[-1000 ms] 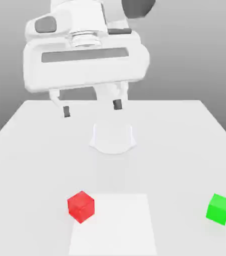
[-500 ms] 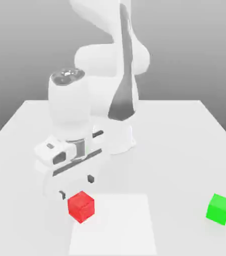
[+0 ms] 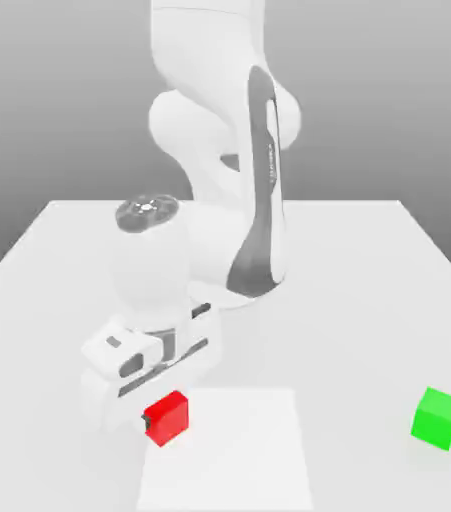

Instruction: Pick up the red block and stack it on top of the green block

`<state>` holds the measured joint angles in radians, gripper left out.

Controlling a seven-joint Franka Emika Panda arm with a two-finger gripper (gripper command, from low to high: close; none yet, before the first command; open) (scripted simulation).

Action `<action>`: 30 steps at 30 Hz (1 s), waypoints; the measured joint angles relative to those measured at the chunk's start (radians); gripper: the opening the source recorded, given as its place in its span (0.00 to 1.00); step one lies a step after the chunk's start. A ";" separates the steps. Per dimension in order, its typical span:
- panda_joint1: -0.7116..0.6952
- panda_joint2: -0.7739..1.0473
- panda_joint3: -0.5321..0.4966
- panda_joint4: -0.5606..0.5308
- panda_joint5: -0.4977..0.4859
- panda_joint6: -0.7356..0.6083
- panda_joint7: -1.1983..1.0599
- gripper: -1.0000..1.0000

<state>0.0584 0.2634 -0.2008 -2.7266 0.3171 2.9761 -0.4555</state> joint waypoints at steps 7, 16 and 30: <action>0.058 -0.089 -0.086 -0.010 -0.119 -0.065 0.085 0.00; 0.084 -0.239 -0.139 -0.038 -0.296 -0.188 0.212 0.00; 0.613 -0.118 0.185 0.220 -0.312 -0.324 -0.050 0.00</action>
<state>0.6712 0.1458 -0.0160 -2.5065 0.0050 2.6516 -0.5056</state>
